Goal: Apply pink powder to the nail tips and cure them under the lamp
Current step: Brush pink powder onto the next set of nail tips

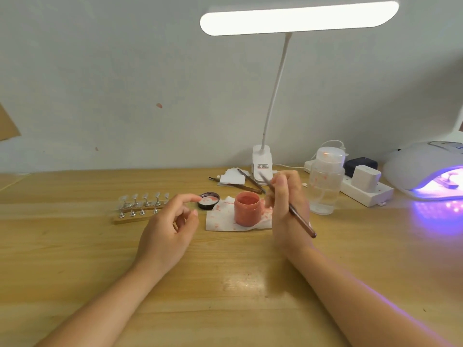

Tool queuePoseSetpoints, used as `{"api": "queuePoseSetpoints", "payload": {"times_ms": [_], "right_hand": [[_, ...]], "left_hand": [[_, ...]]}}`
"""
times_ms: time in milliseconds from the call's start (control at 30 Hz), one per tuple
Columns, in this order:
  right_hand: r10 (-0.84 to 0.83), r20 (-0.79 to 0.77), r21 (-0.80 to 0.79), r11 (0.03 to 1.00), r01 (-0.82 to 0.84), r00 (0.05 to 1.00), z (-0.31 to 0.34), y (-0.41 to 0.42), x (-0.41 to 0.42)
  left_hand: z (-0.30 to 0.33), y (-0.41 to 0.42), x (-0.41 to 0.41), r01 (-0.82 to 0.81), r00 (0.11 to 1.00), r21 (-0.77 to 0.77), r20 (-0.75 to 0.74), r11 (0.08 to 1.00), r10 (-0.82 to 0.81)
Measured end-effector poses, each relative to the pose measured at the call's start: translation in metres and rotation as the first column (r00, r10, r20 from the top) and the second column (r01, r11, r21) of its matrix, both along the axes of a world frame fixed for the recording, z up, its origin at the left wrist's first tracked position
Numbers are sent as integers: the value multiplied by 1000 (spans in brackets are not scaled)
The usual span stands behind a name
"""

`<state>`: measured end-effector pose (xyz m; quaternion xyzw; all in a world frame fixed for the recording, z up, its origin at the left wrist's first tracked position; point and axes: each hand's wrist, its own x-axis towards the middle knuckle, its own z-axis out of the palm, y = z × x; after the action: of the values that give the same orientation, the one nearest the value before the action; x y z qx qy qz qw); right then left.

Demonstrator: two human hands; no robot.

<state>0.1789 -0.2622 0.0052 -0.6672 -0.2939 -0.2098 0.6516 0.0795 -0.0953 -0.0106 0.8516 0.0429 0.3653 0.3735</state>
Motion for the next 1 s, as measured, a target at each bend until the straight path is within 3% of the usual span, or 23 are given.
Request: {"api": "queuePoseSetpoints", "payload": {"times_ms": [100, 167, 267, 333, 400, 467, 533, 633, 700, 833, 1000], "right_hand": [[105, 69, -151, 984, -94, 992, -7, 2, -7], [101, 119, -238, 969, -70, 988, -8, 3, -9], [54, 179, -268, 963, -4, 982, -11, 5, -10], [45, 171, -262, 965, 1, 984, -11, 6, -11], [69, 157, -273, 962, -24, 985, -9, 6, -13], [84, 149, -285, 958, -39, 985, -8, 7, -14], [84, 157, -295, 955, -35, 984, -9, 7, -13], [90, 155, -311, 950, -38, 984, -11, 6, -12], [102, 156, -319, 946, -47, 982, -10, 5, -11], [97, 187, -299, 954, -37, 978, -10, 3, -11], [67, 113, -229, 973, -40, 991, -7, 1, -11]], "left_hand": [[1, 2, -1, -15, 999, 0, 30, 1000, 15], [7, 7, -1, -53, 996, -35, 76, 998, 56], [18, 28, -3, -227, 961, -76, 145, 971, 236], [21, 48, -8, -460, 886, -32, 55, 887, 461], [20, 65, -15, -607, 768, 33, -233, 794, 597], [16, 72, -21, -627, 662, 57, -486, 777, 570], [12, 76, -22, -594, 657, 38, -555, 804, 511], [10, 80, -18, -571, 679, 90, -506, 816, 531], [9, 81, -18, -568, 722, 38, -457, 822, 520], [14, 88, -27, -415, 849, -198, -434, 888, 300], [28, 102, -40, -250, 880, -211, -456, 945, 131]]}}
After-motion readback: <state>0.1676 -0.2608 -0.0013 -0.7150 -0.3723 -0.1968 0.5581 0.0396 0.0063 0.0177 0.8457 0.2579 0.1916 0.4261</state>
